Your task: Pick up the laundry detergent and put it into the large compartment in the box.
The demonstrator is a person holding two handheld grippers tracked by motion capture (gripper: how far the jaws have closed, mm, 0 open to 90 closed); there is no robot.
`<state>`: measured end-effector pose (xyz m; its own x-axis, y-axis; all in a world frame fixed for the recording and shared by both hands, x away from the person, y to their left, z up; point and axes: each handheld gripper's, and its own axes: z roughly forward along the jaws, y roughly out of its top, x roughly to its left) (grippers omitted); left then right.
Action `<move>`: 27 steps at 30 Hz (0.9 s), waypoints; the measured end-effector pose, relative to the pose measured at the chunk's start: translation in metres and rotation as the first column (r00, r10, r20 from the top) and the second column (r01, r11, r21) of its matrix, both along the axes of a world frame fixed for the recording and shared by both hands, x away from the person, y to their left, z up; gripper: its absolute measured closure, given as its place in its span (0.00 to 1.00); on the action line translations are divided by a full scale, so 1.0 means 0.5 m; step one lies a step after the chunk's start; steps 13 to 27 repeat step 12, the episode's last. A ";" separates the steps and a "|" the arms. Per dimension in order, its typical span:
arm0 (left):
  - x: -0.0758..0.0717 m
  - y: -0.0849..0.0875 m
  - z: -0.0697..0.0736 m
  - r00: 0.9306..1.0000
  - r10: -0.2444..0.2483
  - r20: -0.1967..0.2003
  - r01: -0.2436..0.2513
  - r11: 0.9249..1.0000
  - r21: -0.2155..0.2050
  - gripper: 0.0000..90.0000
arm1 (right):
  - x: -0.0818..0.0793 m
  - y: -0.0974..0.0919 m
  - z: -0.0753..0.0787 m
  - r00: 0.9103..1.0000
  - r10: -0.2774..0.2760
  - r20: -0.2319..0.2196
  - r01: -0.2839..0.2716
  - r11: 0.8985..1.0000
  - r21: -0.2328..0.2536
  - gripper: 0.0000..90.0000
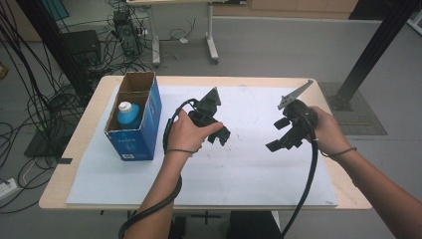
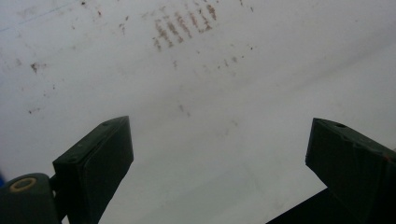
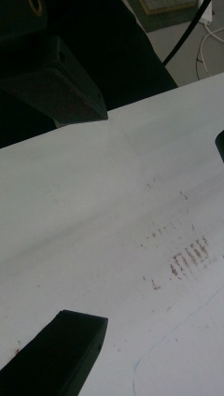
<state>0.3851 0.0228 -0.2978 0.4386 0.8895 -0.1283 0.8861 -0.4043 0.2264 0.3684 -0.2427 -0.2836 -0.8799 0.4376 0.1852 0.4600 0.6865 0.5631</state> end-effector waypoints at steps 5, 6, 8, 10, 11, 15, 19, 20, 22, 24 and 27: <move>-0.006 0.003 -0.003 1.000 -0.001 -0.009 0.001 1.000 -0.006 0.09 | -0.015 0.003 0.003 1.000 -0.005 0.006 0.005 1.000 -0.005 0.03; -0.008 0.003 -0.003 1.000 0.000 -0.006 0.000 1.000 -0.008 0.09 | -0.019 0.003 0.004 1.000 -0.007 0.006 0.007 1.000 -0.004 0.03; -0.011 0.004 -0.003 1.000 -0.002 -0.008 0.002 1.000 -0.013 0.09 | -0.029 0.004 0.006 1.000 -0.014 0.010 0.014 1.000 -0.007 0.03; -0.014 0.006 -0.004 1.000 0.004 -0.002 -0.004 1.000 -0.011 0.09 | -0.040 0.005 0.008 1.000 -0.016 0.012 0.016 1.000 -0.002 0.03; -0.016 0.006 -0.006 1.000 0.006 -0.004 -0.006 1.000 -0.010 0.09 | -0.044 0.006 0.007 1.000 -0.013 0.015 0.013 1.000 0.001 0.03; -0.016 0.006 -0.006 1.000 0.006 -0.004 -0.006 1.000 -0.010 0.09 | -0.049 0.006 0.007 1.000 -0.014 0.014 0.014 1.000 0.000 0.03; -0.016 0.006 -0.006 1.000 0.006 -0.004 -0.006 1.000 -0.010 0.09 | -0.049 0.006 0.007 1.000 -0.014 0.014 0.014 1.000 0.000 0.03; -0.016 0.006 -0.006 1.000 0.006 -0.004 -0.006 1.000 -0.010 0.09 | -0.049 0.006 0.007 1.000 -0.014 0.014 0.014 1.000 0.000 0.03; -0.016 0.006 -0.006 1.000 0.006 -0.004 -0.006 1.000 -0.010 0.09 | -0.049 0.006 0.007 1.000 -0.014 0.014 0.014 1.000 0.000 0.03; -0.016 0.006 -0.006 1.000 0.006 -0.004 -0.006 1.000 -0.010 0.09 | -0.049 0.006 0.007 1.000 -0.014 0.014 0.014 1.000 0.000 0.03; -0.016 0.006 -0.006 1.000 0.006 -0.004 -0.006 1.000 -0.010 0.09 | -0.049 0.006 0.007 1.000 -0.014 0.014 0.014 1.000 0.000 0.03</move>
